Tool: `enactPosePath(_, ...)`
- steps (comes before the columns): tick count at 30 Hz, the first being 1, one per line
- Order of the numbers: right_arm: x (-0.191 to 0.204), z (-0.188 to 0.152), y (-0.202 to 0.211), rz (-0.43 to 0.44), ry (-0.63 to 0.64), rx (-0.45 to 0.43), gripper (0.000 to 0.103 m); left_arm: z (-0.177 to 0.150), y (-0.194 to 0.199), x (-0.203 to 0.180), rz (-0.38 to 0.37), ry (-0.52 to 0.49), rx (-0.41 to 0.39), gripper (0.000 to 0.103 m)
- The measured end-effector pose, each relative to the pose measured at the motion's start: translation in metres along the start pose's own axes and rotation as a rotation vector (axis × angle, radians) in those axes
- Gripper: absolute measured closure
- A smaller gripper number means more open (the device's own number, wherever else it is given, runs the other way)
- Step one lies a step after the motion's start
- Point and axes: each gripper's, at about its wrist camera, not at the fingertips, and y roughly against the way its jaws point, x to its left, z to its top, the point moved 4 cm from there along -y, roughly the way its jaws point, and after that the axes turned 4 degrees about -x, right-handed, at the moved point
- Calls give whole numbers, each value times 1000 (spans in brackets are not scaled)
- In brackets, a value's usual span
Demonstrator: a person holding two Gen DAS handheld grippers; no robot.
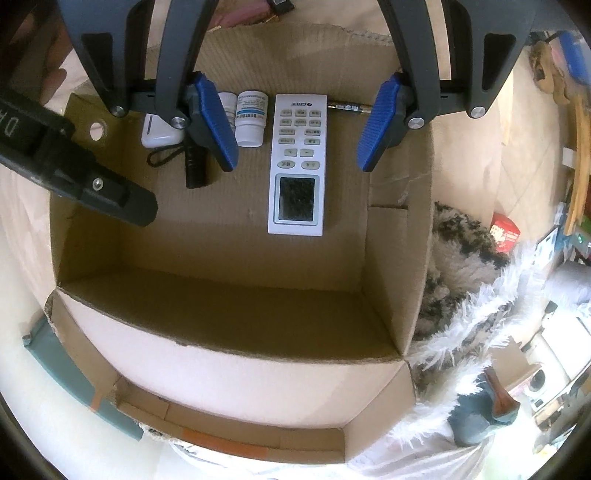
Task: Organize rigid objects
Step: 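Withdraw both tools from the box toward the item pile, then grasp the black-red power bank with the left tool while the right tool grasps the pink comb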
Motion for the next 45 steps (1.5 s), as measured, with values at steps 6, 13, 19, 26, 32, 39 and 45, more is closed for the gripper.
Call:
enactPosePath(6, 0, 0, 14, 12, -16, -26, 18, 1, 19, 3, -1, -4, -31, 39)
enactPosePath(13, -3, -14, 43, 15, -24, -50, 18, -10, 43, 15, 6, 19, -41, 39)
enactPosePath(19, -1, -31, 65, 25, -11, -72, 18, -29, 62, 26, 3, 55, -44, 39)
enactPosePath(26, -2, -56, 80, 33, -12, -64, 18, -57, 71, 39, -1, 77, -22, 39)
enactPosePath(32, -3, -80, 80, 27, -13, -26, 18, -86, 65, 40, -12, 67, 36, 39)
enactPosePath(39, -6, -101, 71, -24, 13, 31, 18, -127, 51, 38, -36, 98, 134, 39)
enactPosePath(45, -14, -111, 61, -58, 7, 78, 18, -164, 30, 13, -104, 119, 261, 41)
